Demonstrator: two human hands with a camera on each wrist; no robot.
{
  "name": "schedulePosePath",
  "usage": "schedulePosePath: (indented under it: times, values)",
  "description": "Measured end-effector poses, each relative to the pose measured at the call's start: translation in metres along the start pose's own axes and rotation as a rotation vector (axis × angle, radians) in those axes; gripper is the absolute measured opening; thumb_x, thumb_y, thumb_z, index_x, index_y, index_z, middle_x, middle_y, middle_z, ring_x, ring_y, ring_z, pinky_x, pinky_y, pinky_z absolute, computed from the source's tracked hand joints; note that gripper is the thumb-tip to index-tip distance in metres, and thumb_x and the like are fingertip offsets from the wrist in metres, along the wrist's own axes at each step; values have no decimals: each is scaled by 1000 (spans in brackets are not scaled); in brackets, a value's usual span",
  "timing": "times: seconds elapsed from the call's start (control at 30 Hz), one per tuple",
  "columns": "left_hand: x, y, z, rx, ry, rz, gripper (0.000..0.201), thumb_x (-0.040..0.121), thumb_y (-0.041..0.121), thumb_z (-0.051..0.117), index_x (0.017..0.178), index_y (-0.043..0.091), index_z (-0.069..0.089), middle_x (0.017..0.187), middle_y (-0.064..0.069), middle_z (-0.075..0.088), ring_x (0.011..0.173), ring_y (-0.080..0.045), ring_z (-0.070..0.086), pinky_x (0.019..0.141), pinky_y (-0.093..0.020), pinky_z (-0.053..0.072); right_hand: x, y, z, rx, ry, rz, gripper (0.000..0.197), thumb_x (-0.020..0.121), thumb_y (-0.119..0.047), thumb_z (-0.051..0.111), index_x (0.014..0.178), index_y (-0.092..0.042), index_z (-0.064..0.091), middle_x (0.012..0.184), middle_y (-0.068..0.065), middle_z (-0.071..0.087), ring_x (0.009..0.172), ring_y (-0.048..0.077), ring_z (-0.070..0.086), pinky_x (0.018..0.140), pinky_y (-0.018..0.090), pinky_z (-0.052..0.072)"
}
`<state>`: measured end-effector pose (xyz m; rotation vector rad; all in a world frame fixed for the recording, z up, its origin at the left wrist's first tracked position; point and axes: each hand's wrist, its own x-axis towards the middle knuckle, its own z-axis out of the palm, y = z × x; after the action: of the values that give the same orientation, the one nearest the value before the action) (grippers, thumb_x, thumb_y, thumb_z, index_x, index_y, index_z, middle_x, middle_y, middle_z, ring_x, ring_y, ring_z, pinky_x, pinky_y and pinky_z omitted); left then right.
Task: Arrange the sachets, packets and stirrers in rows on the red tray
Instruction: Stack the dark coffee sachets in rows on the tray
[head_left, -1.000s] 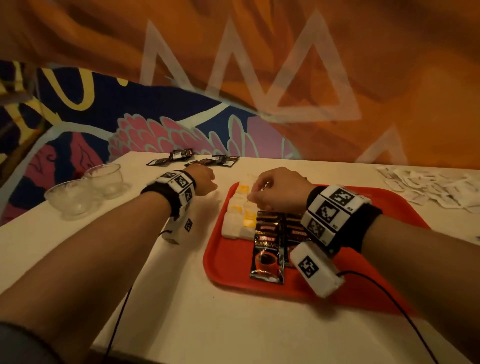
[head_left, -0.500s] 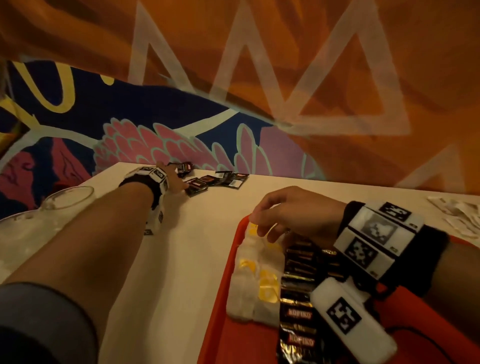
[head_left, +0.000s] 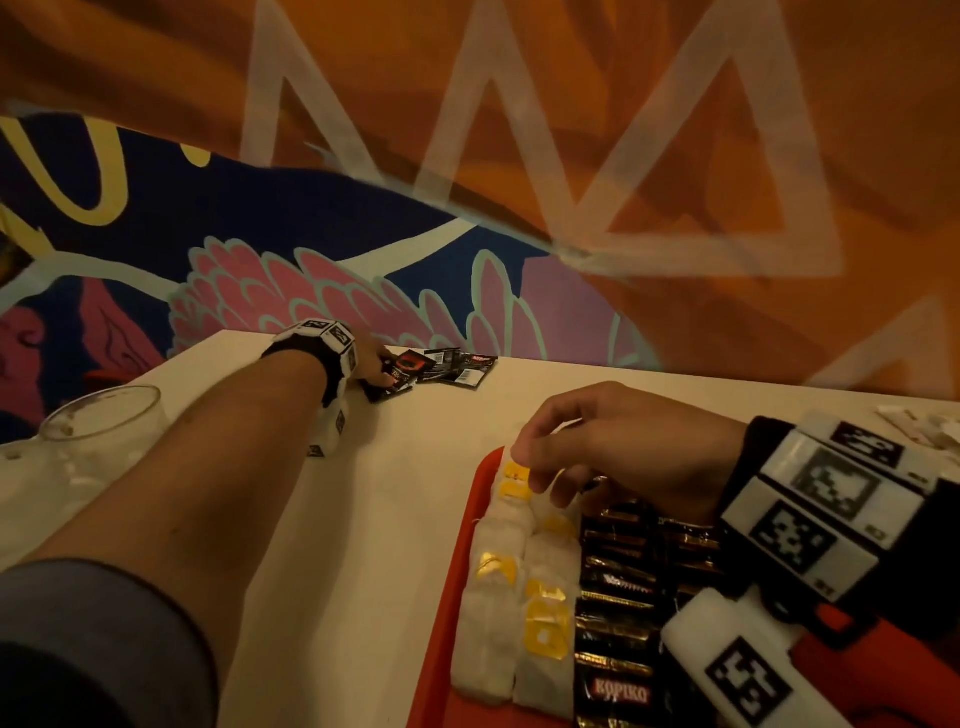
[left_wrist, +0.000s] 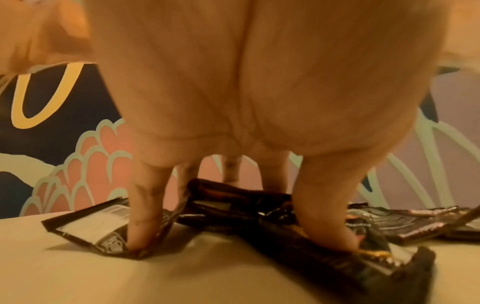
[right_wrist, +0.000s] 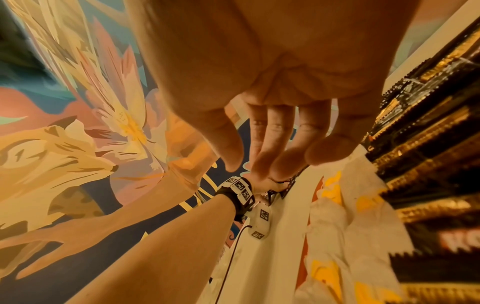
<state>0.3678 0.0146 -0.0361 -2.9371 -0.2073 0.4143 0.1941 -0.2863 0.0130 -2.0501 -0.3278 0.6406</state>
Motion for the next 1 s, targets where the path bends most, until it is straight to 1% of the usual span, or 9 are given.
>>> schedulePosePath:
  times: [0.03, 0.1, 0.3, 0.43, 0.53, 0.67, 0.83, 0.93, 1.0]
  values:
    - [-4, 2, -1, 27, -1, 14, 54, 97, 47, 57, 147, 30, 45, 117, -3, 52, 110, -25, 51, 98, -37, 39, -1, 0, 1, 2, -4, 1, 14, 90, -25, 69, 97, -13, 69, 80, 1, 72, 72, 15, 65, 65, 27, 50]
    - [-8, 4, -3, 25, -27, 31, 54, 95, 38, 62, 146, 31, 46, 124, -2, 55, 115, -26, 53, 102, -39, 41, -5, 0, 2, 5, -13, 3, 13, 90, -24, 69, 96, -13, 69, 80, 1, 72, 72, 15, 65, 64, 26, 50]
    - [-23, 25, -7, 51, -65, 37, 74, 82, 30, 73, 146, 34, 37, 135, -4, 55, 107, -25, 56, 99, -44, 48, -18, 1, 0, 8, -14, -3, 12, 90, -25, 69, 95, -14, 68, 80, 1, 72, 73, 16, 65, 62, 26, 48]
    - [-29, 31, 0, 144, -12, 32, 55, 78, 41, 69, 130, 31, 54, 114, -1, 58, 103, -27, 61, 92, -41, 51, -26, 5, 1, 39, -13, -6, 14, 89, -25, 70, 96, -12, 69, 81, 2, 72, 72, 16, 64, 61, 26, 49]
    - [-50, 33, 5, 101, 10, 23, 49, 80, 38, 70, 123, 24, 53, 107, -3, 58, 98, -26, 62, 87, -39, 53, -33, 10, 4, 62, -25, 2, 13, 88, -25, 72, 92, -13, 68, 79, 2, 72, 70, 15, 64, 58, 24, 48]
    - [-76, 31, 19, 24, 47, 24, 35, 88, 34, 65, 118, 20, 54, 112, -5, 64, 94, -25, 58, 91, -37, 47, -47, 10, 8, 87, -16, 3, 10, 89, -22, 72, 90, -12, 68, 78, 3, 72, 68, 15, 63, 56, 23, 47]
    - [-119, 28, 30, -62, 84, 24, 33, 94, 22, 60, 127, 18, 56, 127, -9, 62, 114, -30, 58, 96, -37, 44, -69, 6, 12, 102, 3, -26, 10, 90, -17, 70, 95, -9, 68, 81, 5, 70, 69, 16, 61, 57, 25, 46]
    - [-147, 25, 39, -183, 152, 7, 27, 94, 15, 58, 121, 16, 60, 126, -10, 64, 113, -31, 59, 95, -37, 46, -80, 5, 13, 104, 22, -33, 9, 89, -15, 70, 95, -8, 69, 84, 7, 70, 72, 18, 62, 59, 26, 47]
    - [-165, 20, 42, -270, 197, -13, 37, 94, 8, 55, 130, 14, 57, 131, -12, 61, 117, -33, 57, 96, -36, 45, -85, 6, 15, 106, 36, -37, 10, 89, -15, 70, 96, -8, 69, 84, 7, 70, 73, 19, 62, 58, 26, 47]
